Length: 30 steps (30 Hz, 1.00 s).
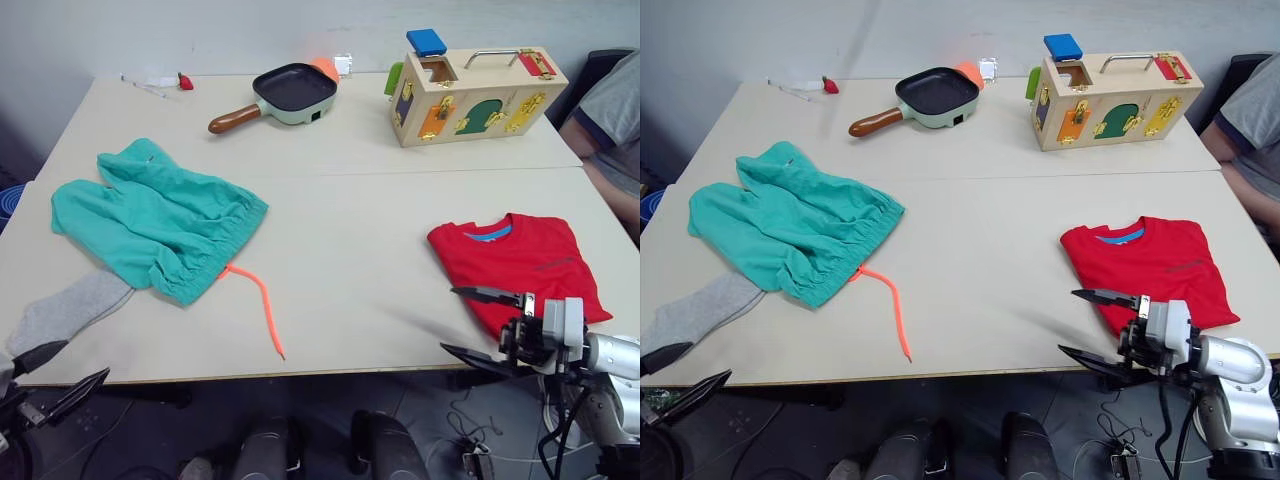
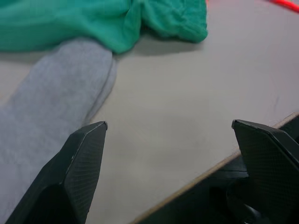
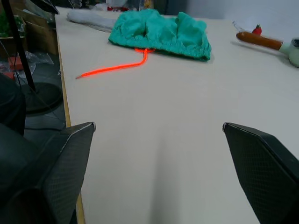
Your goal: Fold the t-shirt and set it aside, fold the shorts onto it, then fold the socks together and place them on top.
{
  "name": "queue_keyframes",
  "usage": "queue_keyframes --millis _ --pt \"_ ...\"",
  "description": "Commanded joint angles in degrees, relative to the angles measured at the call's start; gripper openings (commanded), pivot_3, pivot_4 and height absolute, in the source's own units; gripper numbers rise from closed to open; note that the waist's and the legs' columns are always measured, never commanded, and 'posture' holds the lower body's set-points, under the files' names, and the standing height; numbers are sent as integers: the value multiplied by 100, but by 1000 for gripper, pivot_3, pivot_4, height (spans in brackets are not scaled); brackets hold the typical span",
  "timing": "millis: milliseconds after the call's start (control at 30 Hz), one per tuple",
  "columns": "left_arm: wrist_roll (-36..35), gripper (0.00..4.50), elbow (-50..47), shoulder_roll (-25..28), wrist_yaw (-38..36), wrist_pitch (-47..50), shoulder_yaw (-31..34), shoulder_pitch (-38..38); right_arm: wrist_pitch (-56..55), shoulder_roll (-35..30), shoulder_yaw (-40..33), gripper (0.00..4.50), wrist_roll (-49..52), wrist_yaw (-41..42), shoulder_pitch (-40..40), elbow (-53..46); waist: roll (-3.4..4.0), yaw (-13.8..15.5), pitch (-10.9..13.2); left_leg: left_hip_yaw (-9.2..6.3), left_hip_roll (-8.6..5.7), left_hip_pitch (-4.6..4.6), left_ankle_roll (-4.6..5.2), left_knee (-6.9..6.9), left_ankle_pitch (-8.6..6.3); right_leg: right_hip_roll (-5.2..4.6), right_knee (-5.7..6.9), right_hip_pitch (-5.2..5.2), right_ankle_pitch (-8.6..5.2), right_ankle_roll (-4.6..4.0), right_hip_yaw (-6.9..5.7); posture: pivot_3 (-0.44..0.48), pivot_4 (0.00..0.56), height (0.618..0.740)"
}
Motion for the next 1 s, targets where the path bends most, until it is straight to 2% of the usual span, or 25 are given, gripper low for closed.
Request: queue_keyframes --millis 33,133,267,433,500,600,700,800,900,1000 --pt "233 4500 -157 453 28 -43 -196 -361 358 374 112 4471 273 -949 28 -1069 1 16 0 -1 0 0 -4 -2 3 1 4 -3 -2 -4 -2 0 150 740" --pt "598 4500 -91 1043 78 163 -916 -1095 366 695 299 4471 93 -1389 166 -1438 -2 78 -1 0 0 1 -13 -10 8 2 9 -7 -4 -7 -4 0 150 740" --pt "1179 4500 294 1536 -125 82 -2113 -2007 86 827 490 4471 -159 -1395 336 -1331 -7 59 -4 9 -8 1 -10 -16 6 1 9 -5 -2 -5 -3 0 150 740" --pt "2230 4500 1381 1538 -225 -736 -3651 -3410 -300 934 500 4471 -369 -1446 347 -973 -7 -38 -4 36 -2 1 -1 -20 1 24 27 -10 1 1 -3 0 150 740" --pt "2639 4500 1924 1456 -47 -1138 -4032 -3938 -431 945 518 4471 -415 -1443 345 -880 -7 -42 -4 39 1 4 0 -15 3 37 39 -9 1 1 -15 0 150 740" --pt "3073 3877 2626 1348 10 -1671 -4490 -4652 -573 825 536 4500 -567 -1381 415 -742 -3 -13 -3 52 -1 31 2 -8 13 29 41 0 0 1 -11 0 150 740" --pt "3224 2948 3130 1357 -252 -2216 -4804 -5099 -756 638 362 4500 -700 -1327 474 -371 -4 18 -4 55 1 77 -1 -13 22 1 46 36 1 1 2 0 150 740" --pt "3217 2017 3534 1225 -247 -2507 -4915 -5568 -910 561 291 4500 -738 -1352 392 -114 -4 53 -4 56 2 83 16 -16 15 -6 51 29 6 -5 1 0 150 740" --pt "2742 995 3424 813 -498 -2203 -4867 -6058 -988 543 297 4500 -721 -1352 329 -18 -4 74 -4 55 5 80 -12 -13 36 -7 71 15 5 -10 -2 0 150 740" --pt "2379 20 2825 367 -867 -1691 -4990 -6448 -1036 507 276 4500 -691 -1334 344 3 -5 78 -3 54 4 61 1 1 33 -5 77 10 5 -11 -12 0 150 740"
